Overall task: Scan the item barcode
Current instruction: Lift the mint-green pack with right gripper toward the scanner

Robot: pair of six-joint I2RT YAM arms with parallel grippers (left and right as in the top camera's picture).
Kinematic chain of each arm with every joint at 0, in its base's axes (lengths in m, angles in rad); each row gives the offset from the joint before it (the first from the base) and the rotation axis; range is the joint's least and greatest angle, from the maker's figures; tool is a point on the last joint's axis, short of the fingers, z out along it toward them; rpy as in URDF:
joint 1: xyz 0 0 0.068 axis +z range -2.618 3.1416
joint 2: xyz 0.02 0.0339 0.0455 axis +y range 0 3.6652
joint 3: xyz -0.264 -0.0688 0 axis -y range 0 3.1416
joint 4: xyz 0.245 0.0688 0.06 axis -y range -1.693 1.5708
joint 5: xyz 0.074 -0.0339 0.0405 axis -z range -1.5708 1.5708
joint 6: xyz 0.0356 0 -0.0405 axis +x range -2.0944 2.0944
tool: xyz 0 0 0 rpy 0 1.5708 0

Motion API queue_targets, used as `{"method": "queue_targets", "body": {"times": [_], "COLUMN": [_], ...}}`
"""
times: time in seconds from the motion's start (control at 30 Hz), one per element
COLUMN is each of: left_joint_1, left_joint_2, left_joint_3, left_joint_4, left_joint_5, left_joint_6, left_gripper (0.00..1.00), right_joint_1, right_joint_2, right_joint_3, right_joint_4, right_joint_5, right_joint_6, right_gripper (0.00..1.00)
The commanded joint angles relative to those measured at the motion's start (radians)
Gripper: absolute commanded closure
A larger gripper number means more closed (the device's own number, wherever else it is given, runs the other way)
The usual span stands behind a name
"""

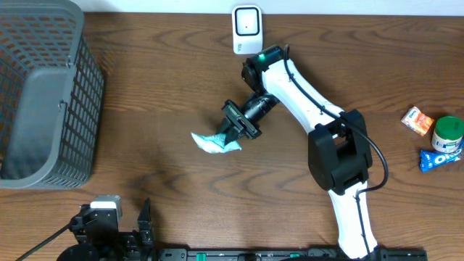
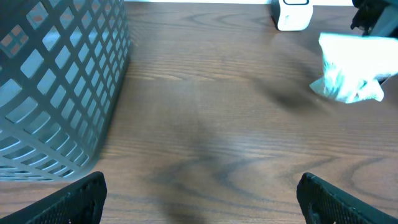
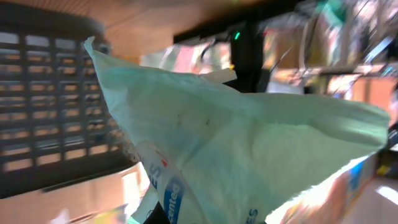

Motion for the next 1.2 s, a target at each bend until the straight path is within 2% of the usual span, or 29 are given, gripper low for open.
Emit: {"method": "queue_targets", "body": {"times": [0.0,0.13,0.47,0.7,0.8,0.9,1.07,1.17], "left_joint_1": [-0.004,-0.004,-0.004,-0.004,-0.004,-0.004,-0.004,-0.004], "left_joint_2": [-0.005,-0.005,-0.005,-0.005,-0.005,-0.005,-0.005,-0.005], "left_joint_3": [0.003,0.004,0.003,0.003,0.003,0.003,0.004,0.003], "left_joint_4": [-0.002,-0.002,-0.002,-0.002,-0.002,-0.002,-0.002,-0.002], "left_joint_5": [-0.013,-0.013,-0.013,-0.013,-0.013,-0.013,-0.013,-0.013], "left_joint_6": [0.006,0.006,0.006,0.006,0.006,0.006,0.006,0.006], "left_gripper": [0.02,0.02,0.02,0.02,0.02,0.02,0.02,0.02], "right_joint_1": [-0.007,-0.007,-0.007,-0.007,-0.001,0.014,0.037,0.066], "right_joint_2": [-0.003,-0.003,-0.003,-0.003,-0.003,-0.003,-0.003,-0.003], "right_joint_3": [0.009,0.009,0.009,0.009,0.009,0.009,0.008,-0.006], "right_joint_4": [0.002,0.002,0.002,0.103,0.108,0.169,0.253,0.307], "right_joint_5": [-0.119,-0.097,0.038,0.555,0.697,0.932,1.041,1.172], "right_joint_6": [0.145,0.185,0.174,0.042,0.041,0.042,0.046,0.046], "right_gripper": [0.98,0.99,0.98,0.99,0.99,0.99,0.99,0.98]}}
